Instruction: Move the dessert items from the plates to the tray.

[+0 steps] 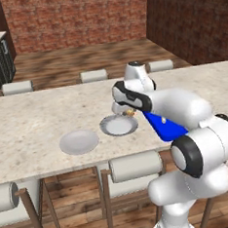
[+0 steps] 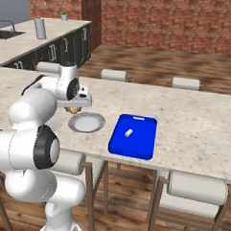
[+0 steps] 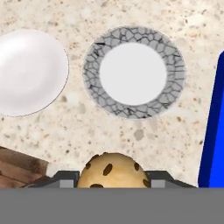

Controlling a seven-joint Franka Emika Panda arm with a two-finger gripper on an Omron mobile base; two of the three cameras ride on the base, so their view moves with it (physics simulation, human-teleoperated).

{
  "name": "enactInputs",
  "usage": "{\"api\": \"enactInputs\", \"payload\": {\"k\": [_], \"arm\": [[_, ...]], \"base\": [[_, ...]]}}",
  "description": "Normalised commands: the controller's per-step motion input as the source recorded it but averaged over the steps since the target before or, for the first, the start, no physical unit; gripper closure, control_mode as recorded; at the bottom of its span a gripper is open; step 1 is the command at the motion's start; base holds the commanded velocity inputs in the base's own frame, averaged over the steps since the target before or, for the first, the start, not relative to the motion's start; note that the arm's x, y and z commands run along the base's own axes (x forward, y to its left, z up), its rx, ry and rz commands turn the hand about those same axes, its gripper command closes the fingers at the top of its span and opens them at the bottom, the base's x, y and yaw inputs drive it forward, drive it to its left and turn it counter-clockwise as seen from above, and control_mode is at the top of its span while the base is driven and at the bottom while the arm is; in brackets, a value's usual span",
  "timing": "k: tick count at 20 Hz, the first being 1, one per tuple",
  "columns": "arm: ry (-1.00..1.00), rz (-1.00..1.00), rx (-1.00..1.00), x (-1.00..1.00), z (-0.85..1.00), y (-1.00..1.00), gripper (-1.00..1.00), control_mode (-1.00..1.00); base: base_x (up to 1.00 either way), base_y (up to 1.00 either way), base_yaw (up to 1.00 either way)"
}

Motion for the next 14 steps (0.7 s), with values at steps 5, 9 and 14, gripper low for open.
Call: {"api": "enactInputs", "payload": {"k": [5,9,14], "arm": [[0.03,-0.14,-0.04,-0.27,0.17,-1.0,1.0,-1.0],[0.2,-0.19,0.0,-0.04,0.27,-1.0,1.0,-1.0],[0.27,-0.15,0.0,0.0,0.21,-1.0,1.0,-1.0]], "base": [[0.0,0.0,0.0],[0.0,0.0,0.0],[0.0,0.0,0.0]]}}
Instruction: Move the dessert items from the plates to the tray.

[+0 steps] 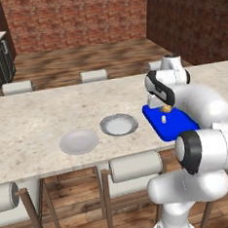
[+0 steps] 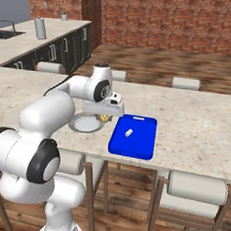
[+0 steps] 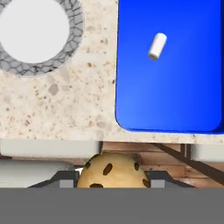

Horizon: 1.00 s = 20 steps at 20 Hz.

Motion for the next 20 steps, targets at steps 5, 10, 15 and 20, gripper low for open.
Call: {"api": "enactInputs", "payload": {"k": [5,10,15,20], "arm": [[0.18,-0.11,-0.02,0.0,0.0,-1.0,1.0,-1.0],[0.11,-0.15,-0.01,-0.04,-0.07,-1.0,1.0,-1.0],[-0.01,-0.05,0.0,-0.02,-0.06,-0.34,1.0,-1.0],[-0.14,-0.02,0.0,0.2,-0.21,0.11,1.0,-1.0]], "base": [[0.0,0.0,0.0],[0.0,0.0,0.0],[0.0,0.0,0.0],[0.0,0.0,0.0]]}}
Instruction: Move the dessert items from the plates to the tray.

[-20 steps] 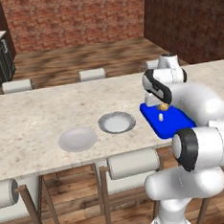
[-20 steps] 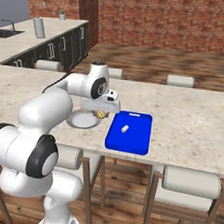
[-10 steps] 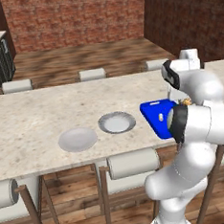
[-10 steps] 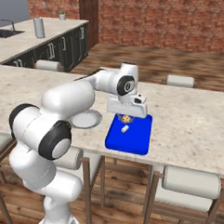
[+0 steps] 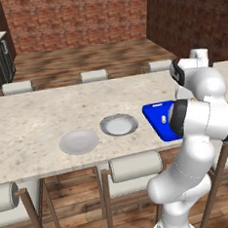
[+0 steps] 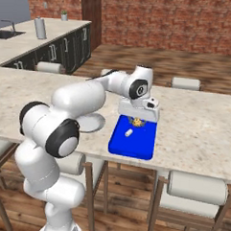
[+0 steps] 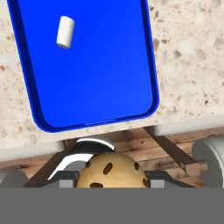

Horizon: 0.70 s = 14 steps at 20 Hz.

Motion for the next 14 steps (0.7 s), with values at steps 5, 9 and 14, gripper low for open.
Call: {"api": "enactInputs", "payload": {"k": [5,9,14], "arm": [[-0.12,-0.06,0.04,0.41,-0.28,0.25,1.0,-1.0],[-0.06,-0.04,0.0,0.39,-0.51,0.18,1.0,-1.0],[-0.01,-0.02,-0.03,0.24,-0.5,0.01,1.0,-1.0]], "base": [[0.0,0.0,0.0],[0.0,0.0,0.0],[0.0,0.0,0.0]]}}
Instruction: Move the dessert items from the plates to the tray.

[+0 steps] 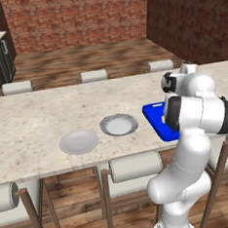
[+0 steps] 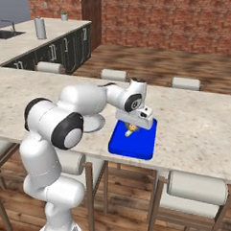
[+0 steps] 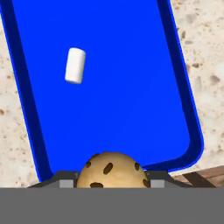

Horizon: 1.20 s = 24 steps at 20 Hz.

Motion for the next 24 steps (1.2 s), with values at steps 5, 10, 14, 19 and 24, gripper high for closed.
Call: {"api": "enactInputs", "payload": {"k": [5,10,14,19,24], "arm": [[0.0,0.0,-0.02,0.15,-0.37,-0.13,1.0,-1.0],[-0.06,0.0,0.0,0.32,-0.28,-0.16,1.0,-1.0],[-0.11,0.0,0.0,0.45,-0.21,-0.2,-1.0,-1.0],[-0.01,0.0,0.0,0.04,-0.01,0.0,-1.0,-1.0],[0.0,0.0,0.0,0.01,0.0,0.0,-1.0,-1.0]], "base": [[0.0,0.0,0.0],[0.0,0.0,0.0],[0.0,0.0,0.0],[0.0,0.0,0.0],[0.0,0.0,0.0]]}}
